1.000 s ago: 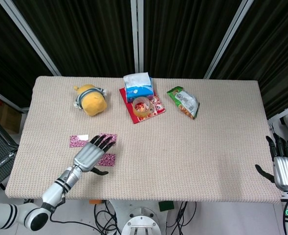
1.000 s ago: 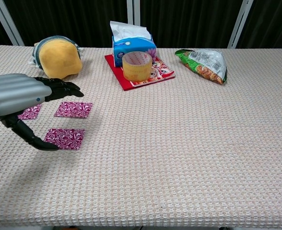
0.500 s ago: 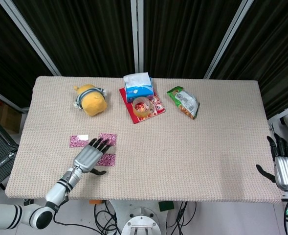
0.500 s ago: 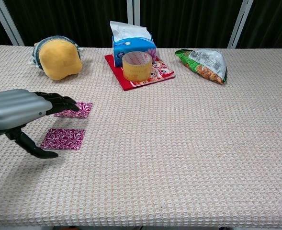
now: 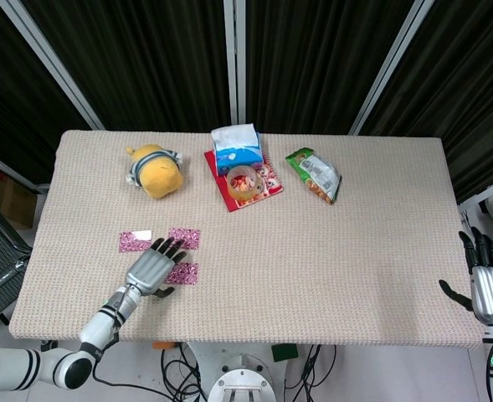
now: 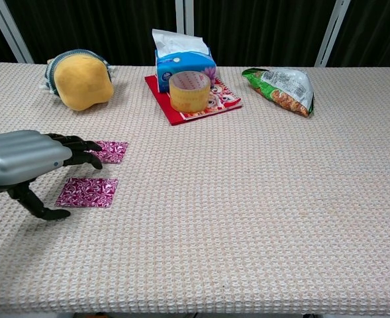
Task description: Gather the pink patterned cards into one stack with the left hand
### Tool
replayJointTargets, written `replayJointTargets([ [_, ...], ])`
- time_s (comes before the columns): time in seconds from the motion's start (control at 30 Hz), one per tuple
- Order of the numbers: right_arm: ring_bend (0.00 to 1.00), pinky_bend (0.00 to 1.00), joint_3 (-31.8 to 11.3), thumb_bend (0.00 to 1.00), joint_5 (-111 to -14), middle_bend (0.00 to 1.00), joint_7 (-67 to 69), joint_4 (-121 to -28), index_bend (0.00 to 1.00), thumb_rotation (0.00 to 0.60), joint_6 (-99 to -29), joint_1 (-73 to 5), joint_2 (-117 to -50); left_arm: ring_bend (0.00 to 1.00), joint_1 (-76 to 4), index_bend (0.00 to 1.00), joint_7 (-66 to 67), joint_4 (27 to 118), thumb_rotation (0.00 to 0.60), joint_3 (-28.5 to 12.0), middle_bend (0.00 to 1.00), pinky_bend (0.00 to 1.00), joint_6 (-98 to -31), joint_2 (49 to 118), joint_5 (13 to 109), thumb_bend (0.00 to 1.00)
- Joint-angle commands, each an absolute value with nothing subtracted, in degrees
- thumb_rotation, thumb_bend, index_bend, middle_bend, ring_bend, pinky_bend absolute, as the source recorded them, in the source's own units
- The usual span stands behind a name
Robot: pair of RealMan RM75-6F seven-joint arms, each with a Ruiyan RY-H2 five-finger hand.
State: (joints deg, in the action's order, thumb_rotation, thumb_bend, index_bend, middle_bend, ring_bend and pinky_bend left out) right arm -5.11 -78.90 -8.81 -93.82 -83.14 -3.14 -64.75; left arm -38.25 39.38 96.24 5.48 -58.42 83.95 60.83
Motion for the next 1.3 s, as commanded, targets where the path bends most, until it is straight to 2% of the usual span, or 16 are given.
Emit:
replayJointTargets([
  [0.03,0.0,0.0,-5.1,0.49,-78.8,0.0,-8.9,-93.9,0.0,0.554,-83.1,-3.2,-64.8,0.0,-38.1,0.19,39.6,96.2,0.505,5.3,0.0,0.1,-58.5,84.1,60.8,0.21],
  [0.2,0.0,0.0,-5.1,0.49,-78.8,0.0,-9.0,-93.9,0.0,0.553,-83.2,-3.1,-64.8,0.0,-38.0,0.22,39.6,96.4,0.522,5.0,0.0,0.1,-58.6,84.0,61.4,0.21],
  [0.47,0.0,0.0,-5.0,0.49,-78.7,0.0,-8.6,-93.8,0.0,0.551,-82.9,-3.2,-64.7,0.0,-37.9,0.25,40.0,96.1,0.597,4.8,0.0,0.1,-58.1,84.5,61.2,0.21],
  [0.9,0.0,0.0,-4.9,0.49,-78.2,0.0,-7.9,-92.8,0.0,0.553,-82.3,-3.2,-65.0,0.0,-37.3,0.33,39.3,95.6,0.6,4.1,0.0,0.1,-58.3,85.2,61.6,0.21],
  [1.3,0.0,0.0,-4.9,0.49,-78.3,0.0,-8.1,-93.0,0.0,0.552,-82.3,-3.2,-65.0,0.0,-36.2,0.34,33.2,96.4,0.6,3.3,0.0,0.1,-58.1,83.6,64.6,0.21],
])
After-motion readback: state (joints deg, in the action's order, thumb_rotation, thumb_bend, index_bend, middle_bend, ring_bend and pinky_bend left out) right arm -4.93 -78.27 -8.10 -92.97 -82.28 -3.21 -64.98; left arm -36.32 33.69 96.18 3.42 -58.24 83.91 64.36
